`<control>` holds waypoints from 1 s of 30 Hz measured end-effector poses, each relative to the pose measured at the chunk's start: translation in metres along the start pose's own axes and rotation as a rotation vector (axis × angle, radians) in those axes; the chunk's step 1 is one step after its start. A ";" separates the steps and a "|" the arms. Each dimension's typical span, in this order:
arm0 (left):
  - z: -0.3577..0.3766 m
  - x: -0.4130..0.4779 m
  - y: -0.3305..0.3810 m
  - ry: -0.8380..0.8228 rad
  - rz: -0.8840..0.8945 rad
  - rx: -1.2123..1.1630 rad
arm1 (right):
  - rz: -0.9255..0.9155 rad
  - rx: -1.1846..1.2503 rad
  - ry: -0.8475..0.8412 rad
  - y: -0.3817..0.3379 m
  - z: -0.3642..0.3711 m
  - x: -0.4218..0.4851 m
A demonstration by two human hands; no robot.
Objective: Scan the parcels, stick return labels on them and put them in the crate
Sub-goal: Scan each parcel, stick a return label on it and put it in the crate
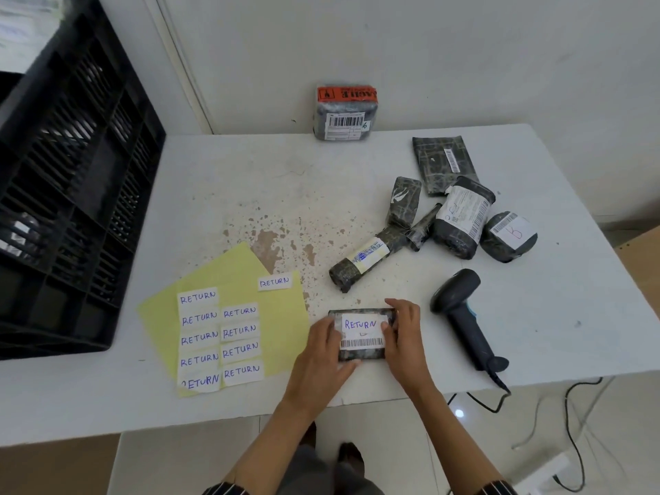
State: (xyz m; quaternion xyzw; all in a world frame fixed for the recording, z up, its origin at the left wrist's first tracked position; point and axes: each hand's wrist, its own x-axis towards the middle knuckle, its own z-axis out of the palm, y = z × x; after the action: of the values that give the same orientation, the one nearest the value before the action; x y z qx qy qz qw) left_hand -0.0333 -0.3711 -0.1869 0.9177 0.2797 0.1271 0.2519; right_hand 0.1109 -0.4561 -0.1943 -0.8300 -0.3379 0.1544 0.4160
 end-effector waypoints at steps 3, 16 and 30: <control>0.000 0.007 0.005 0.072 -0.168 -0.055 | 0.127 -0.180 0.142 -0.003 0.007 -0.005; -0.016 0.041 0.045 0.105 -0.615 -0.633 | 0.492 0.185 0.183 -0.052 0.001 -0.013; -0.110 0.037 0.030 0.306 -0.626 -0.836 | 0.418 0.686 -0.113 -0.116 -0.039 -0.003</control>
State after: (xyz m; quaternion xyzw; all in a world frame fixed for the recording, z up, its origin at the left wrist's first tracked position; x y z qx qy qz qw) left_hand -0.0313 -0.3282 -0.0752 0.5833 0.4985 0.2784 0.5777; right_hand 0.0791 -0.4316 -0.0784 -0.6840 -0.1131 0.3849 0.6092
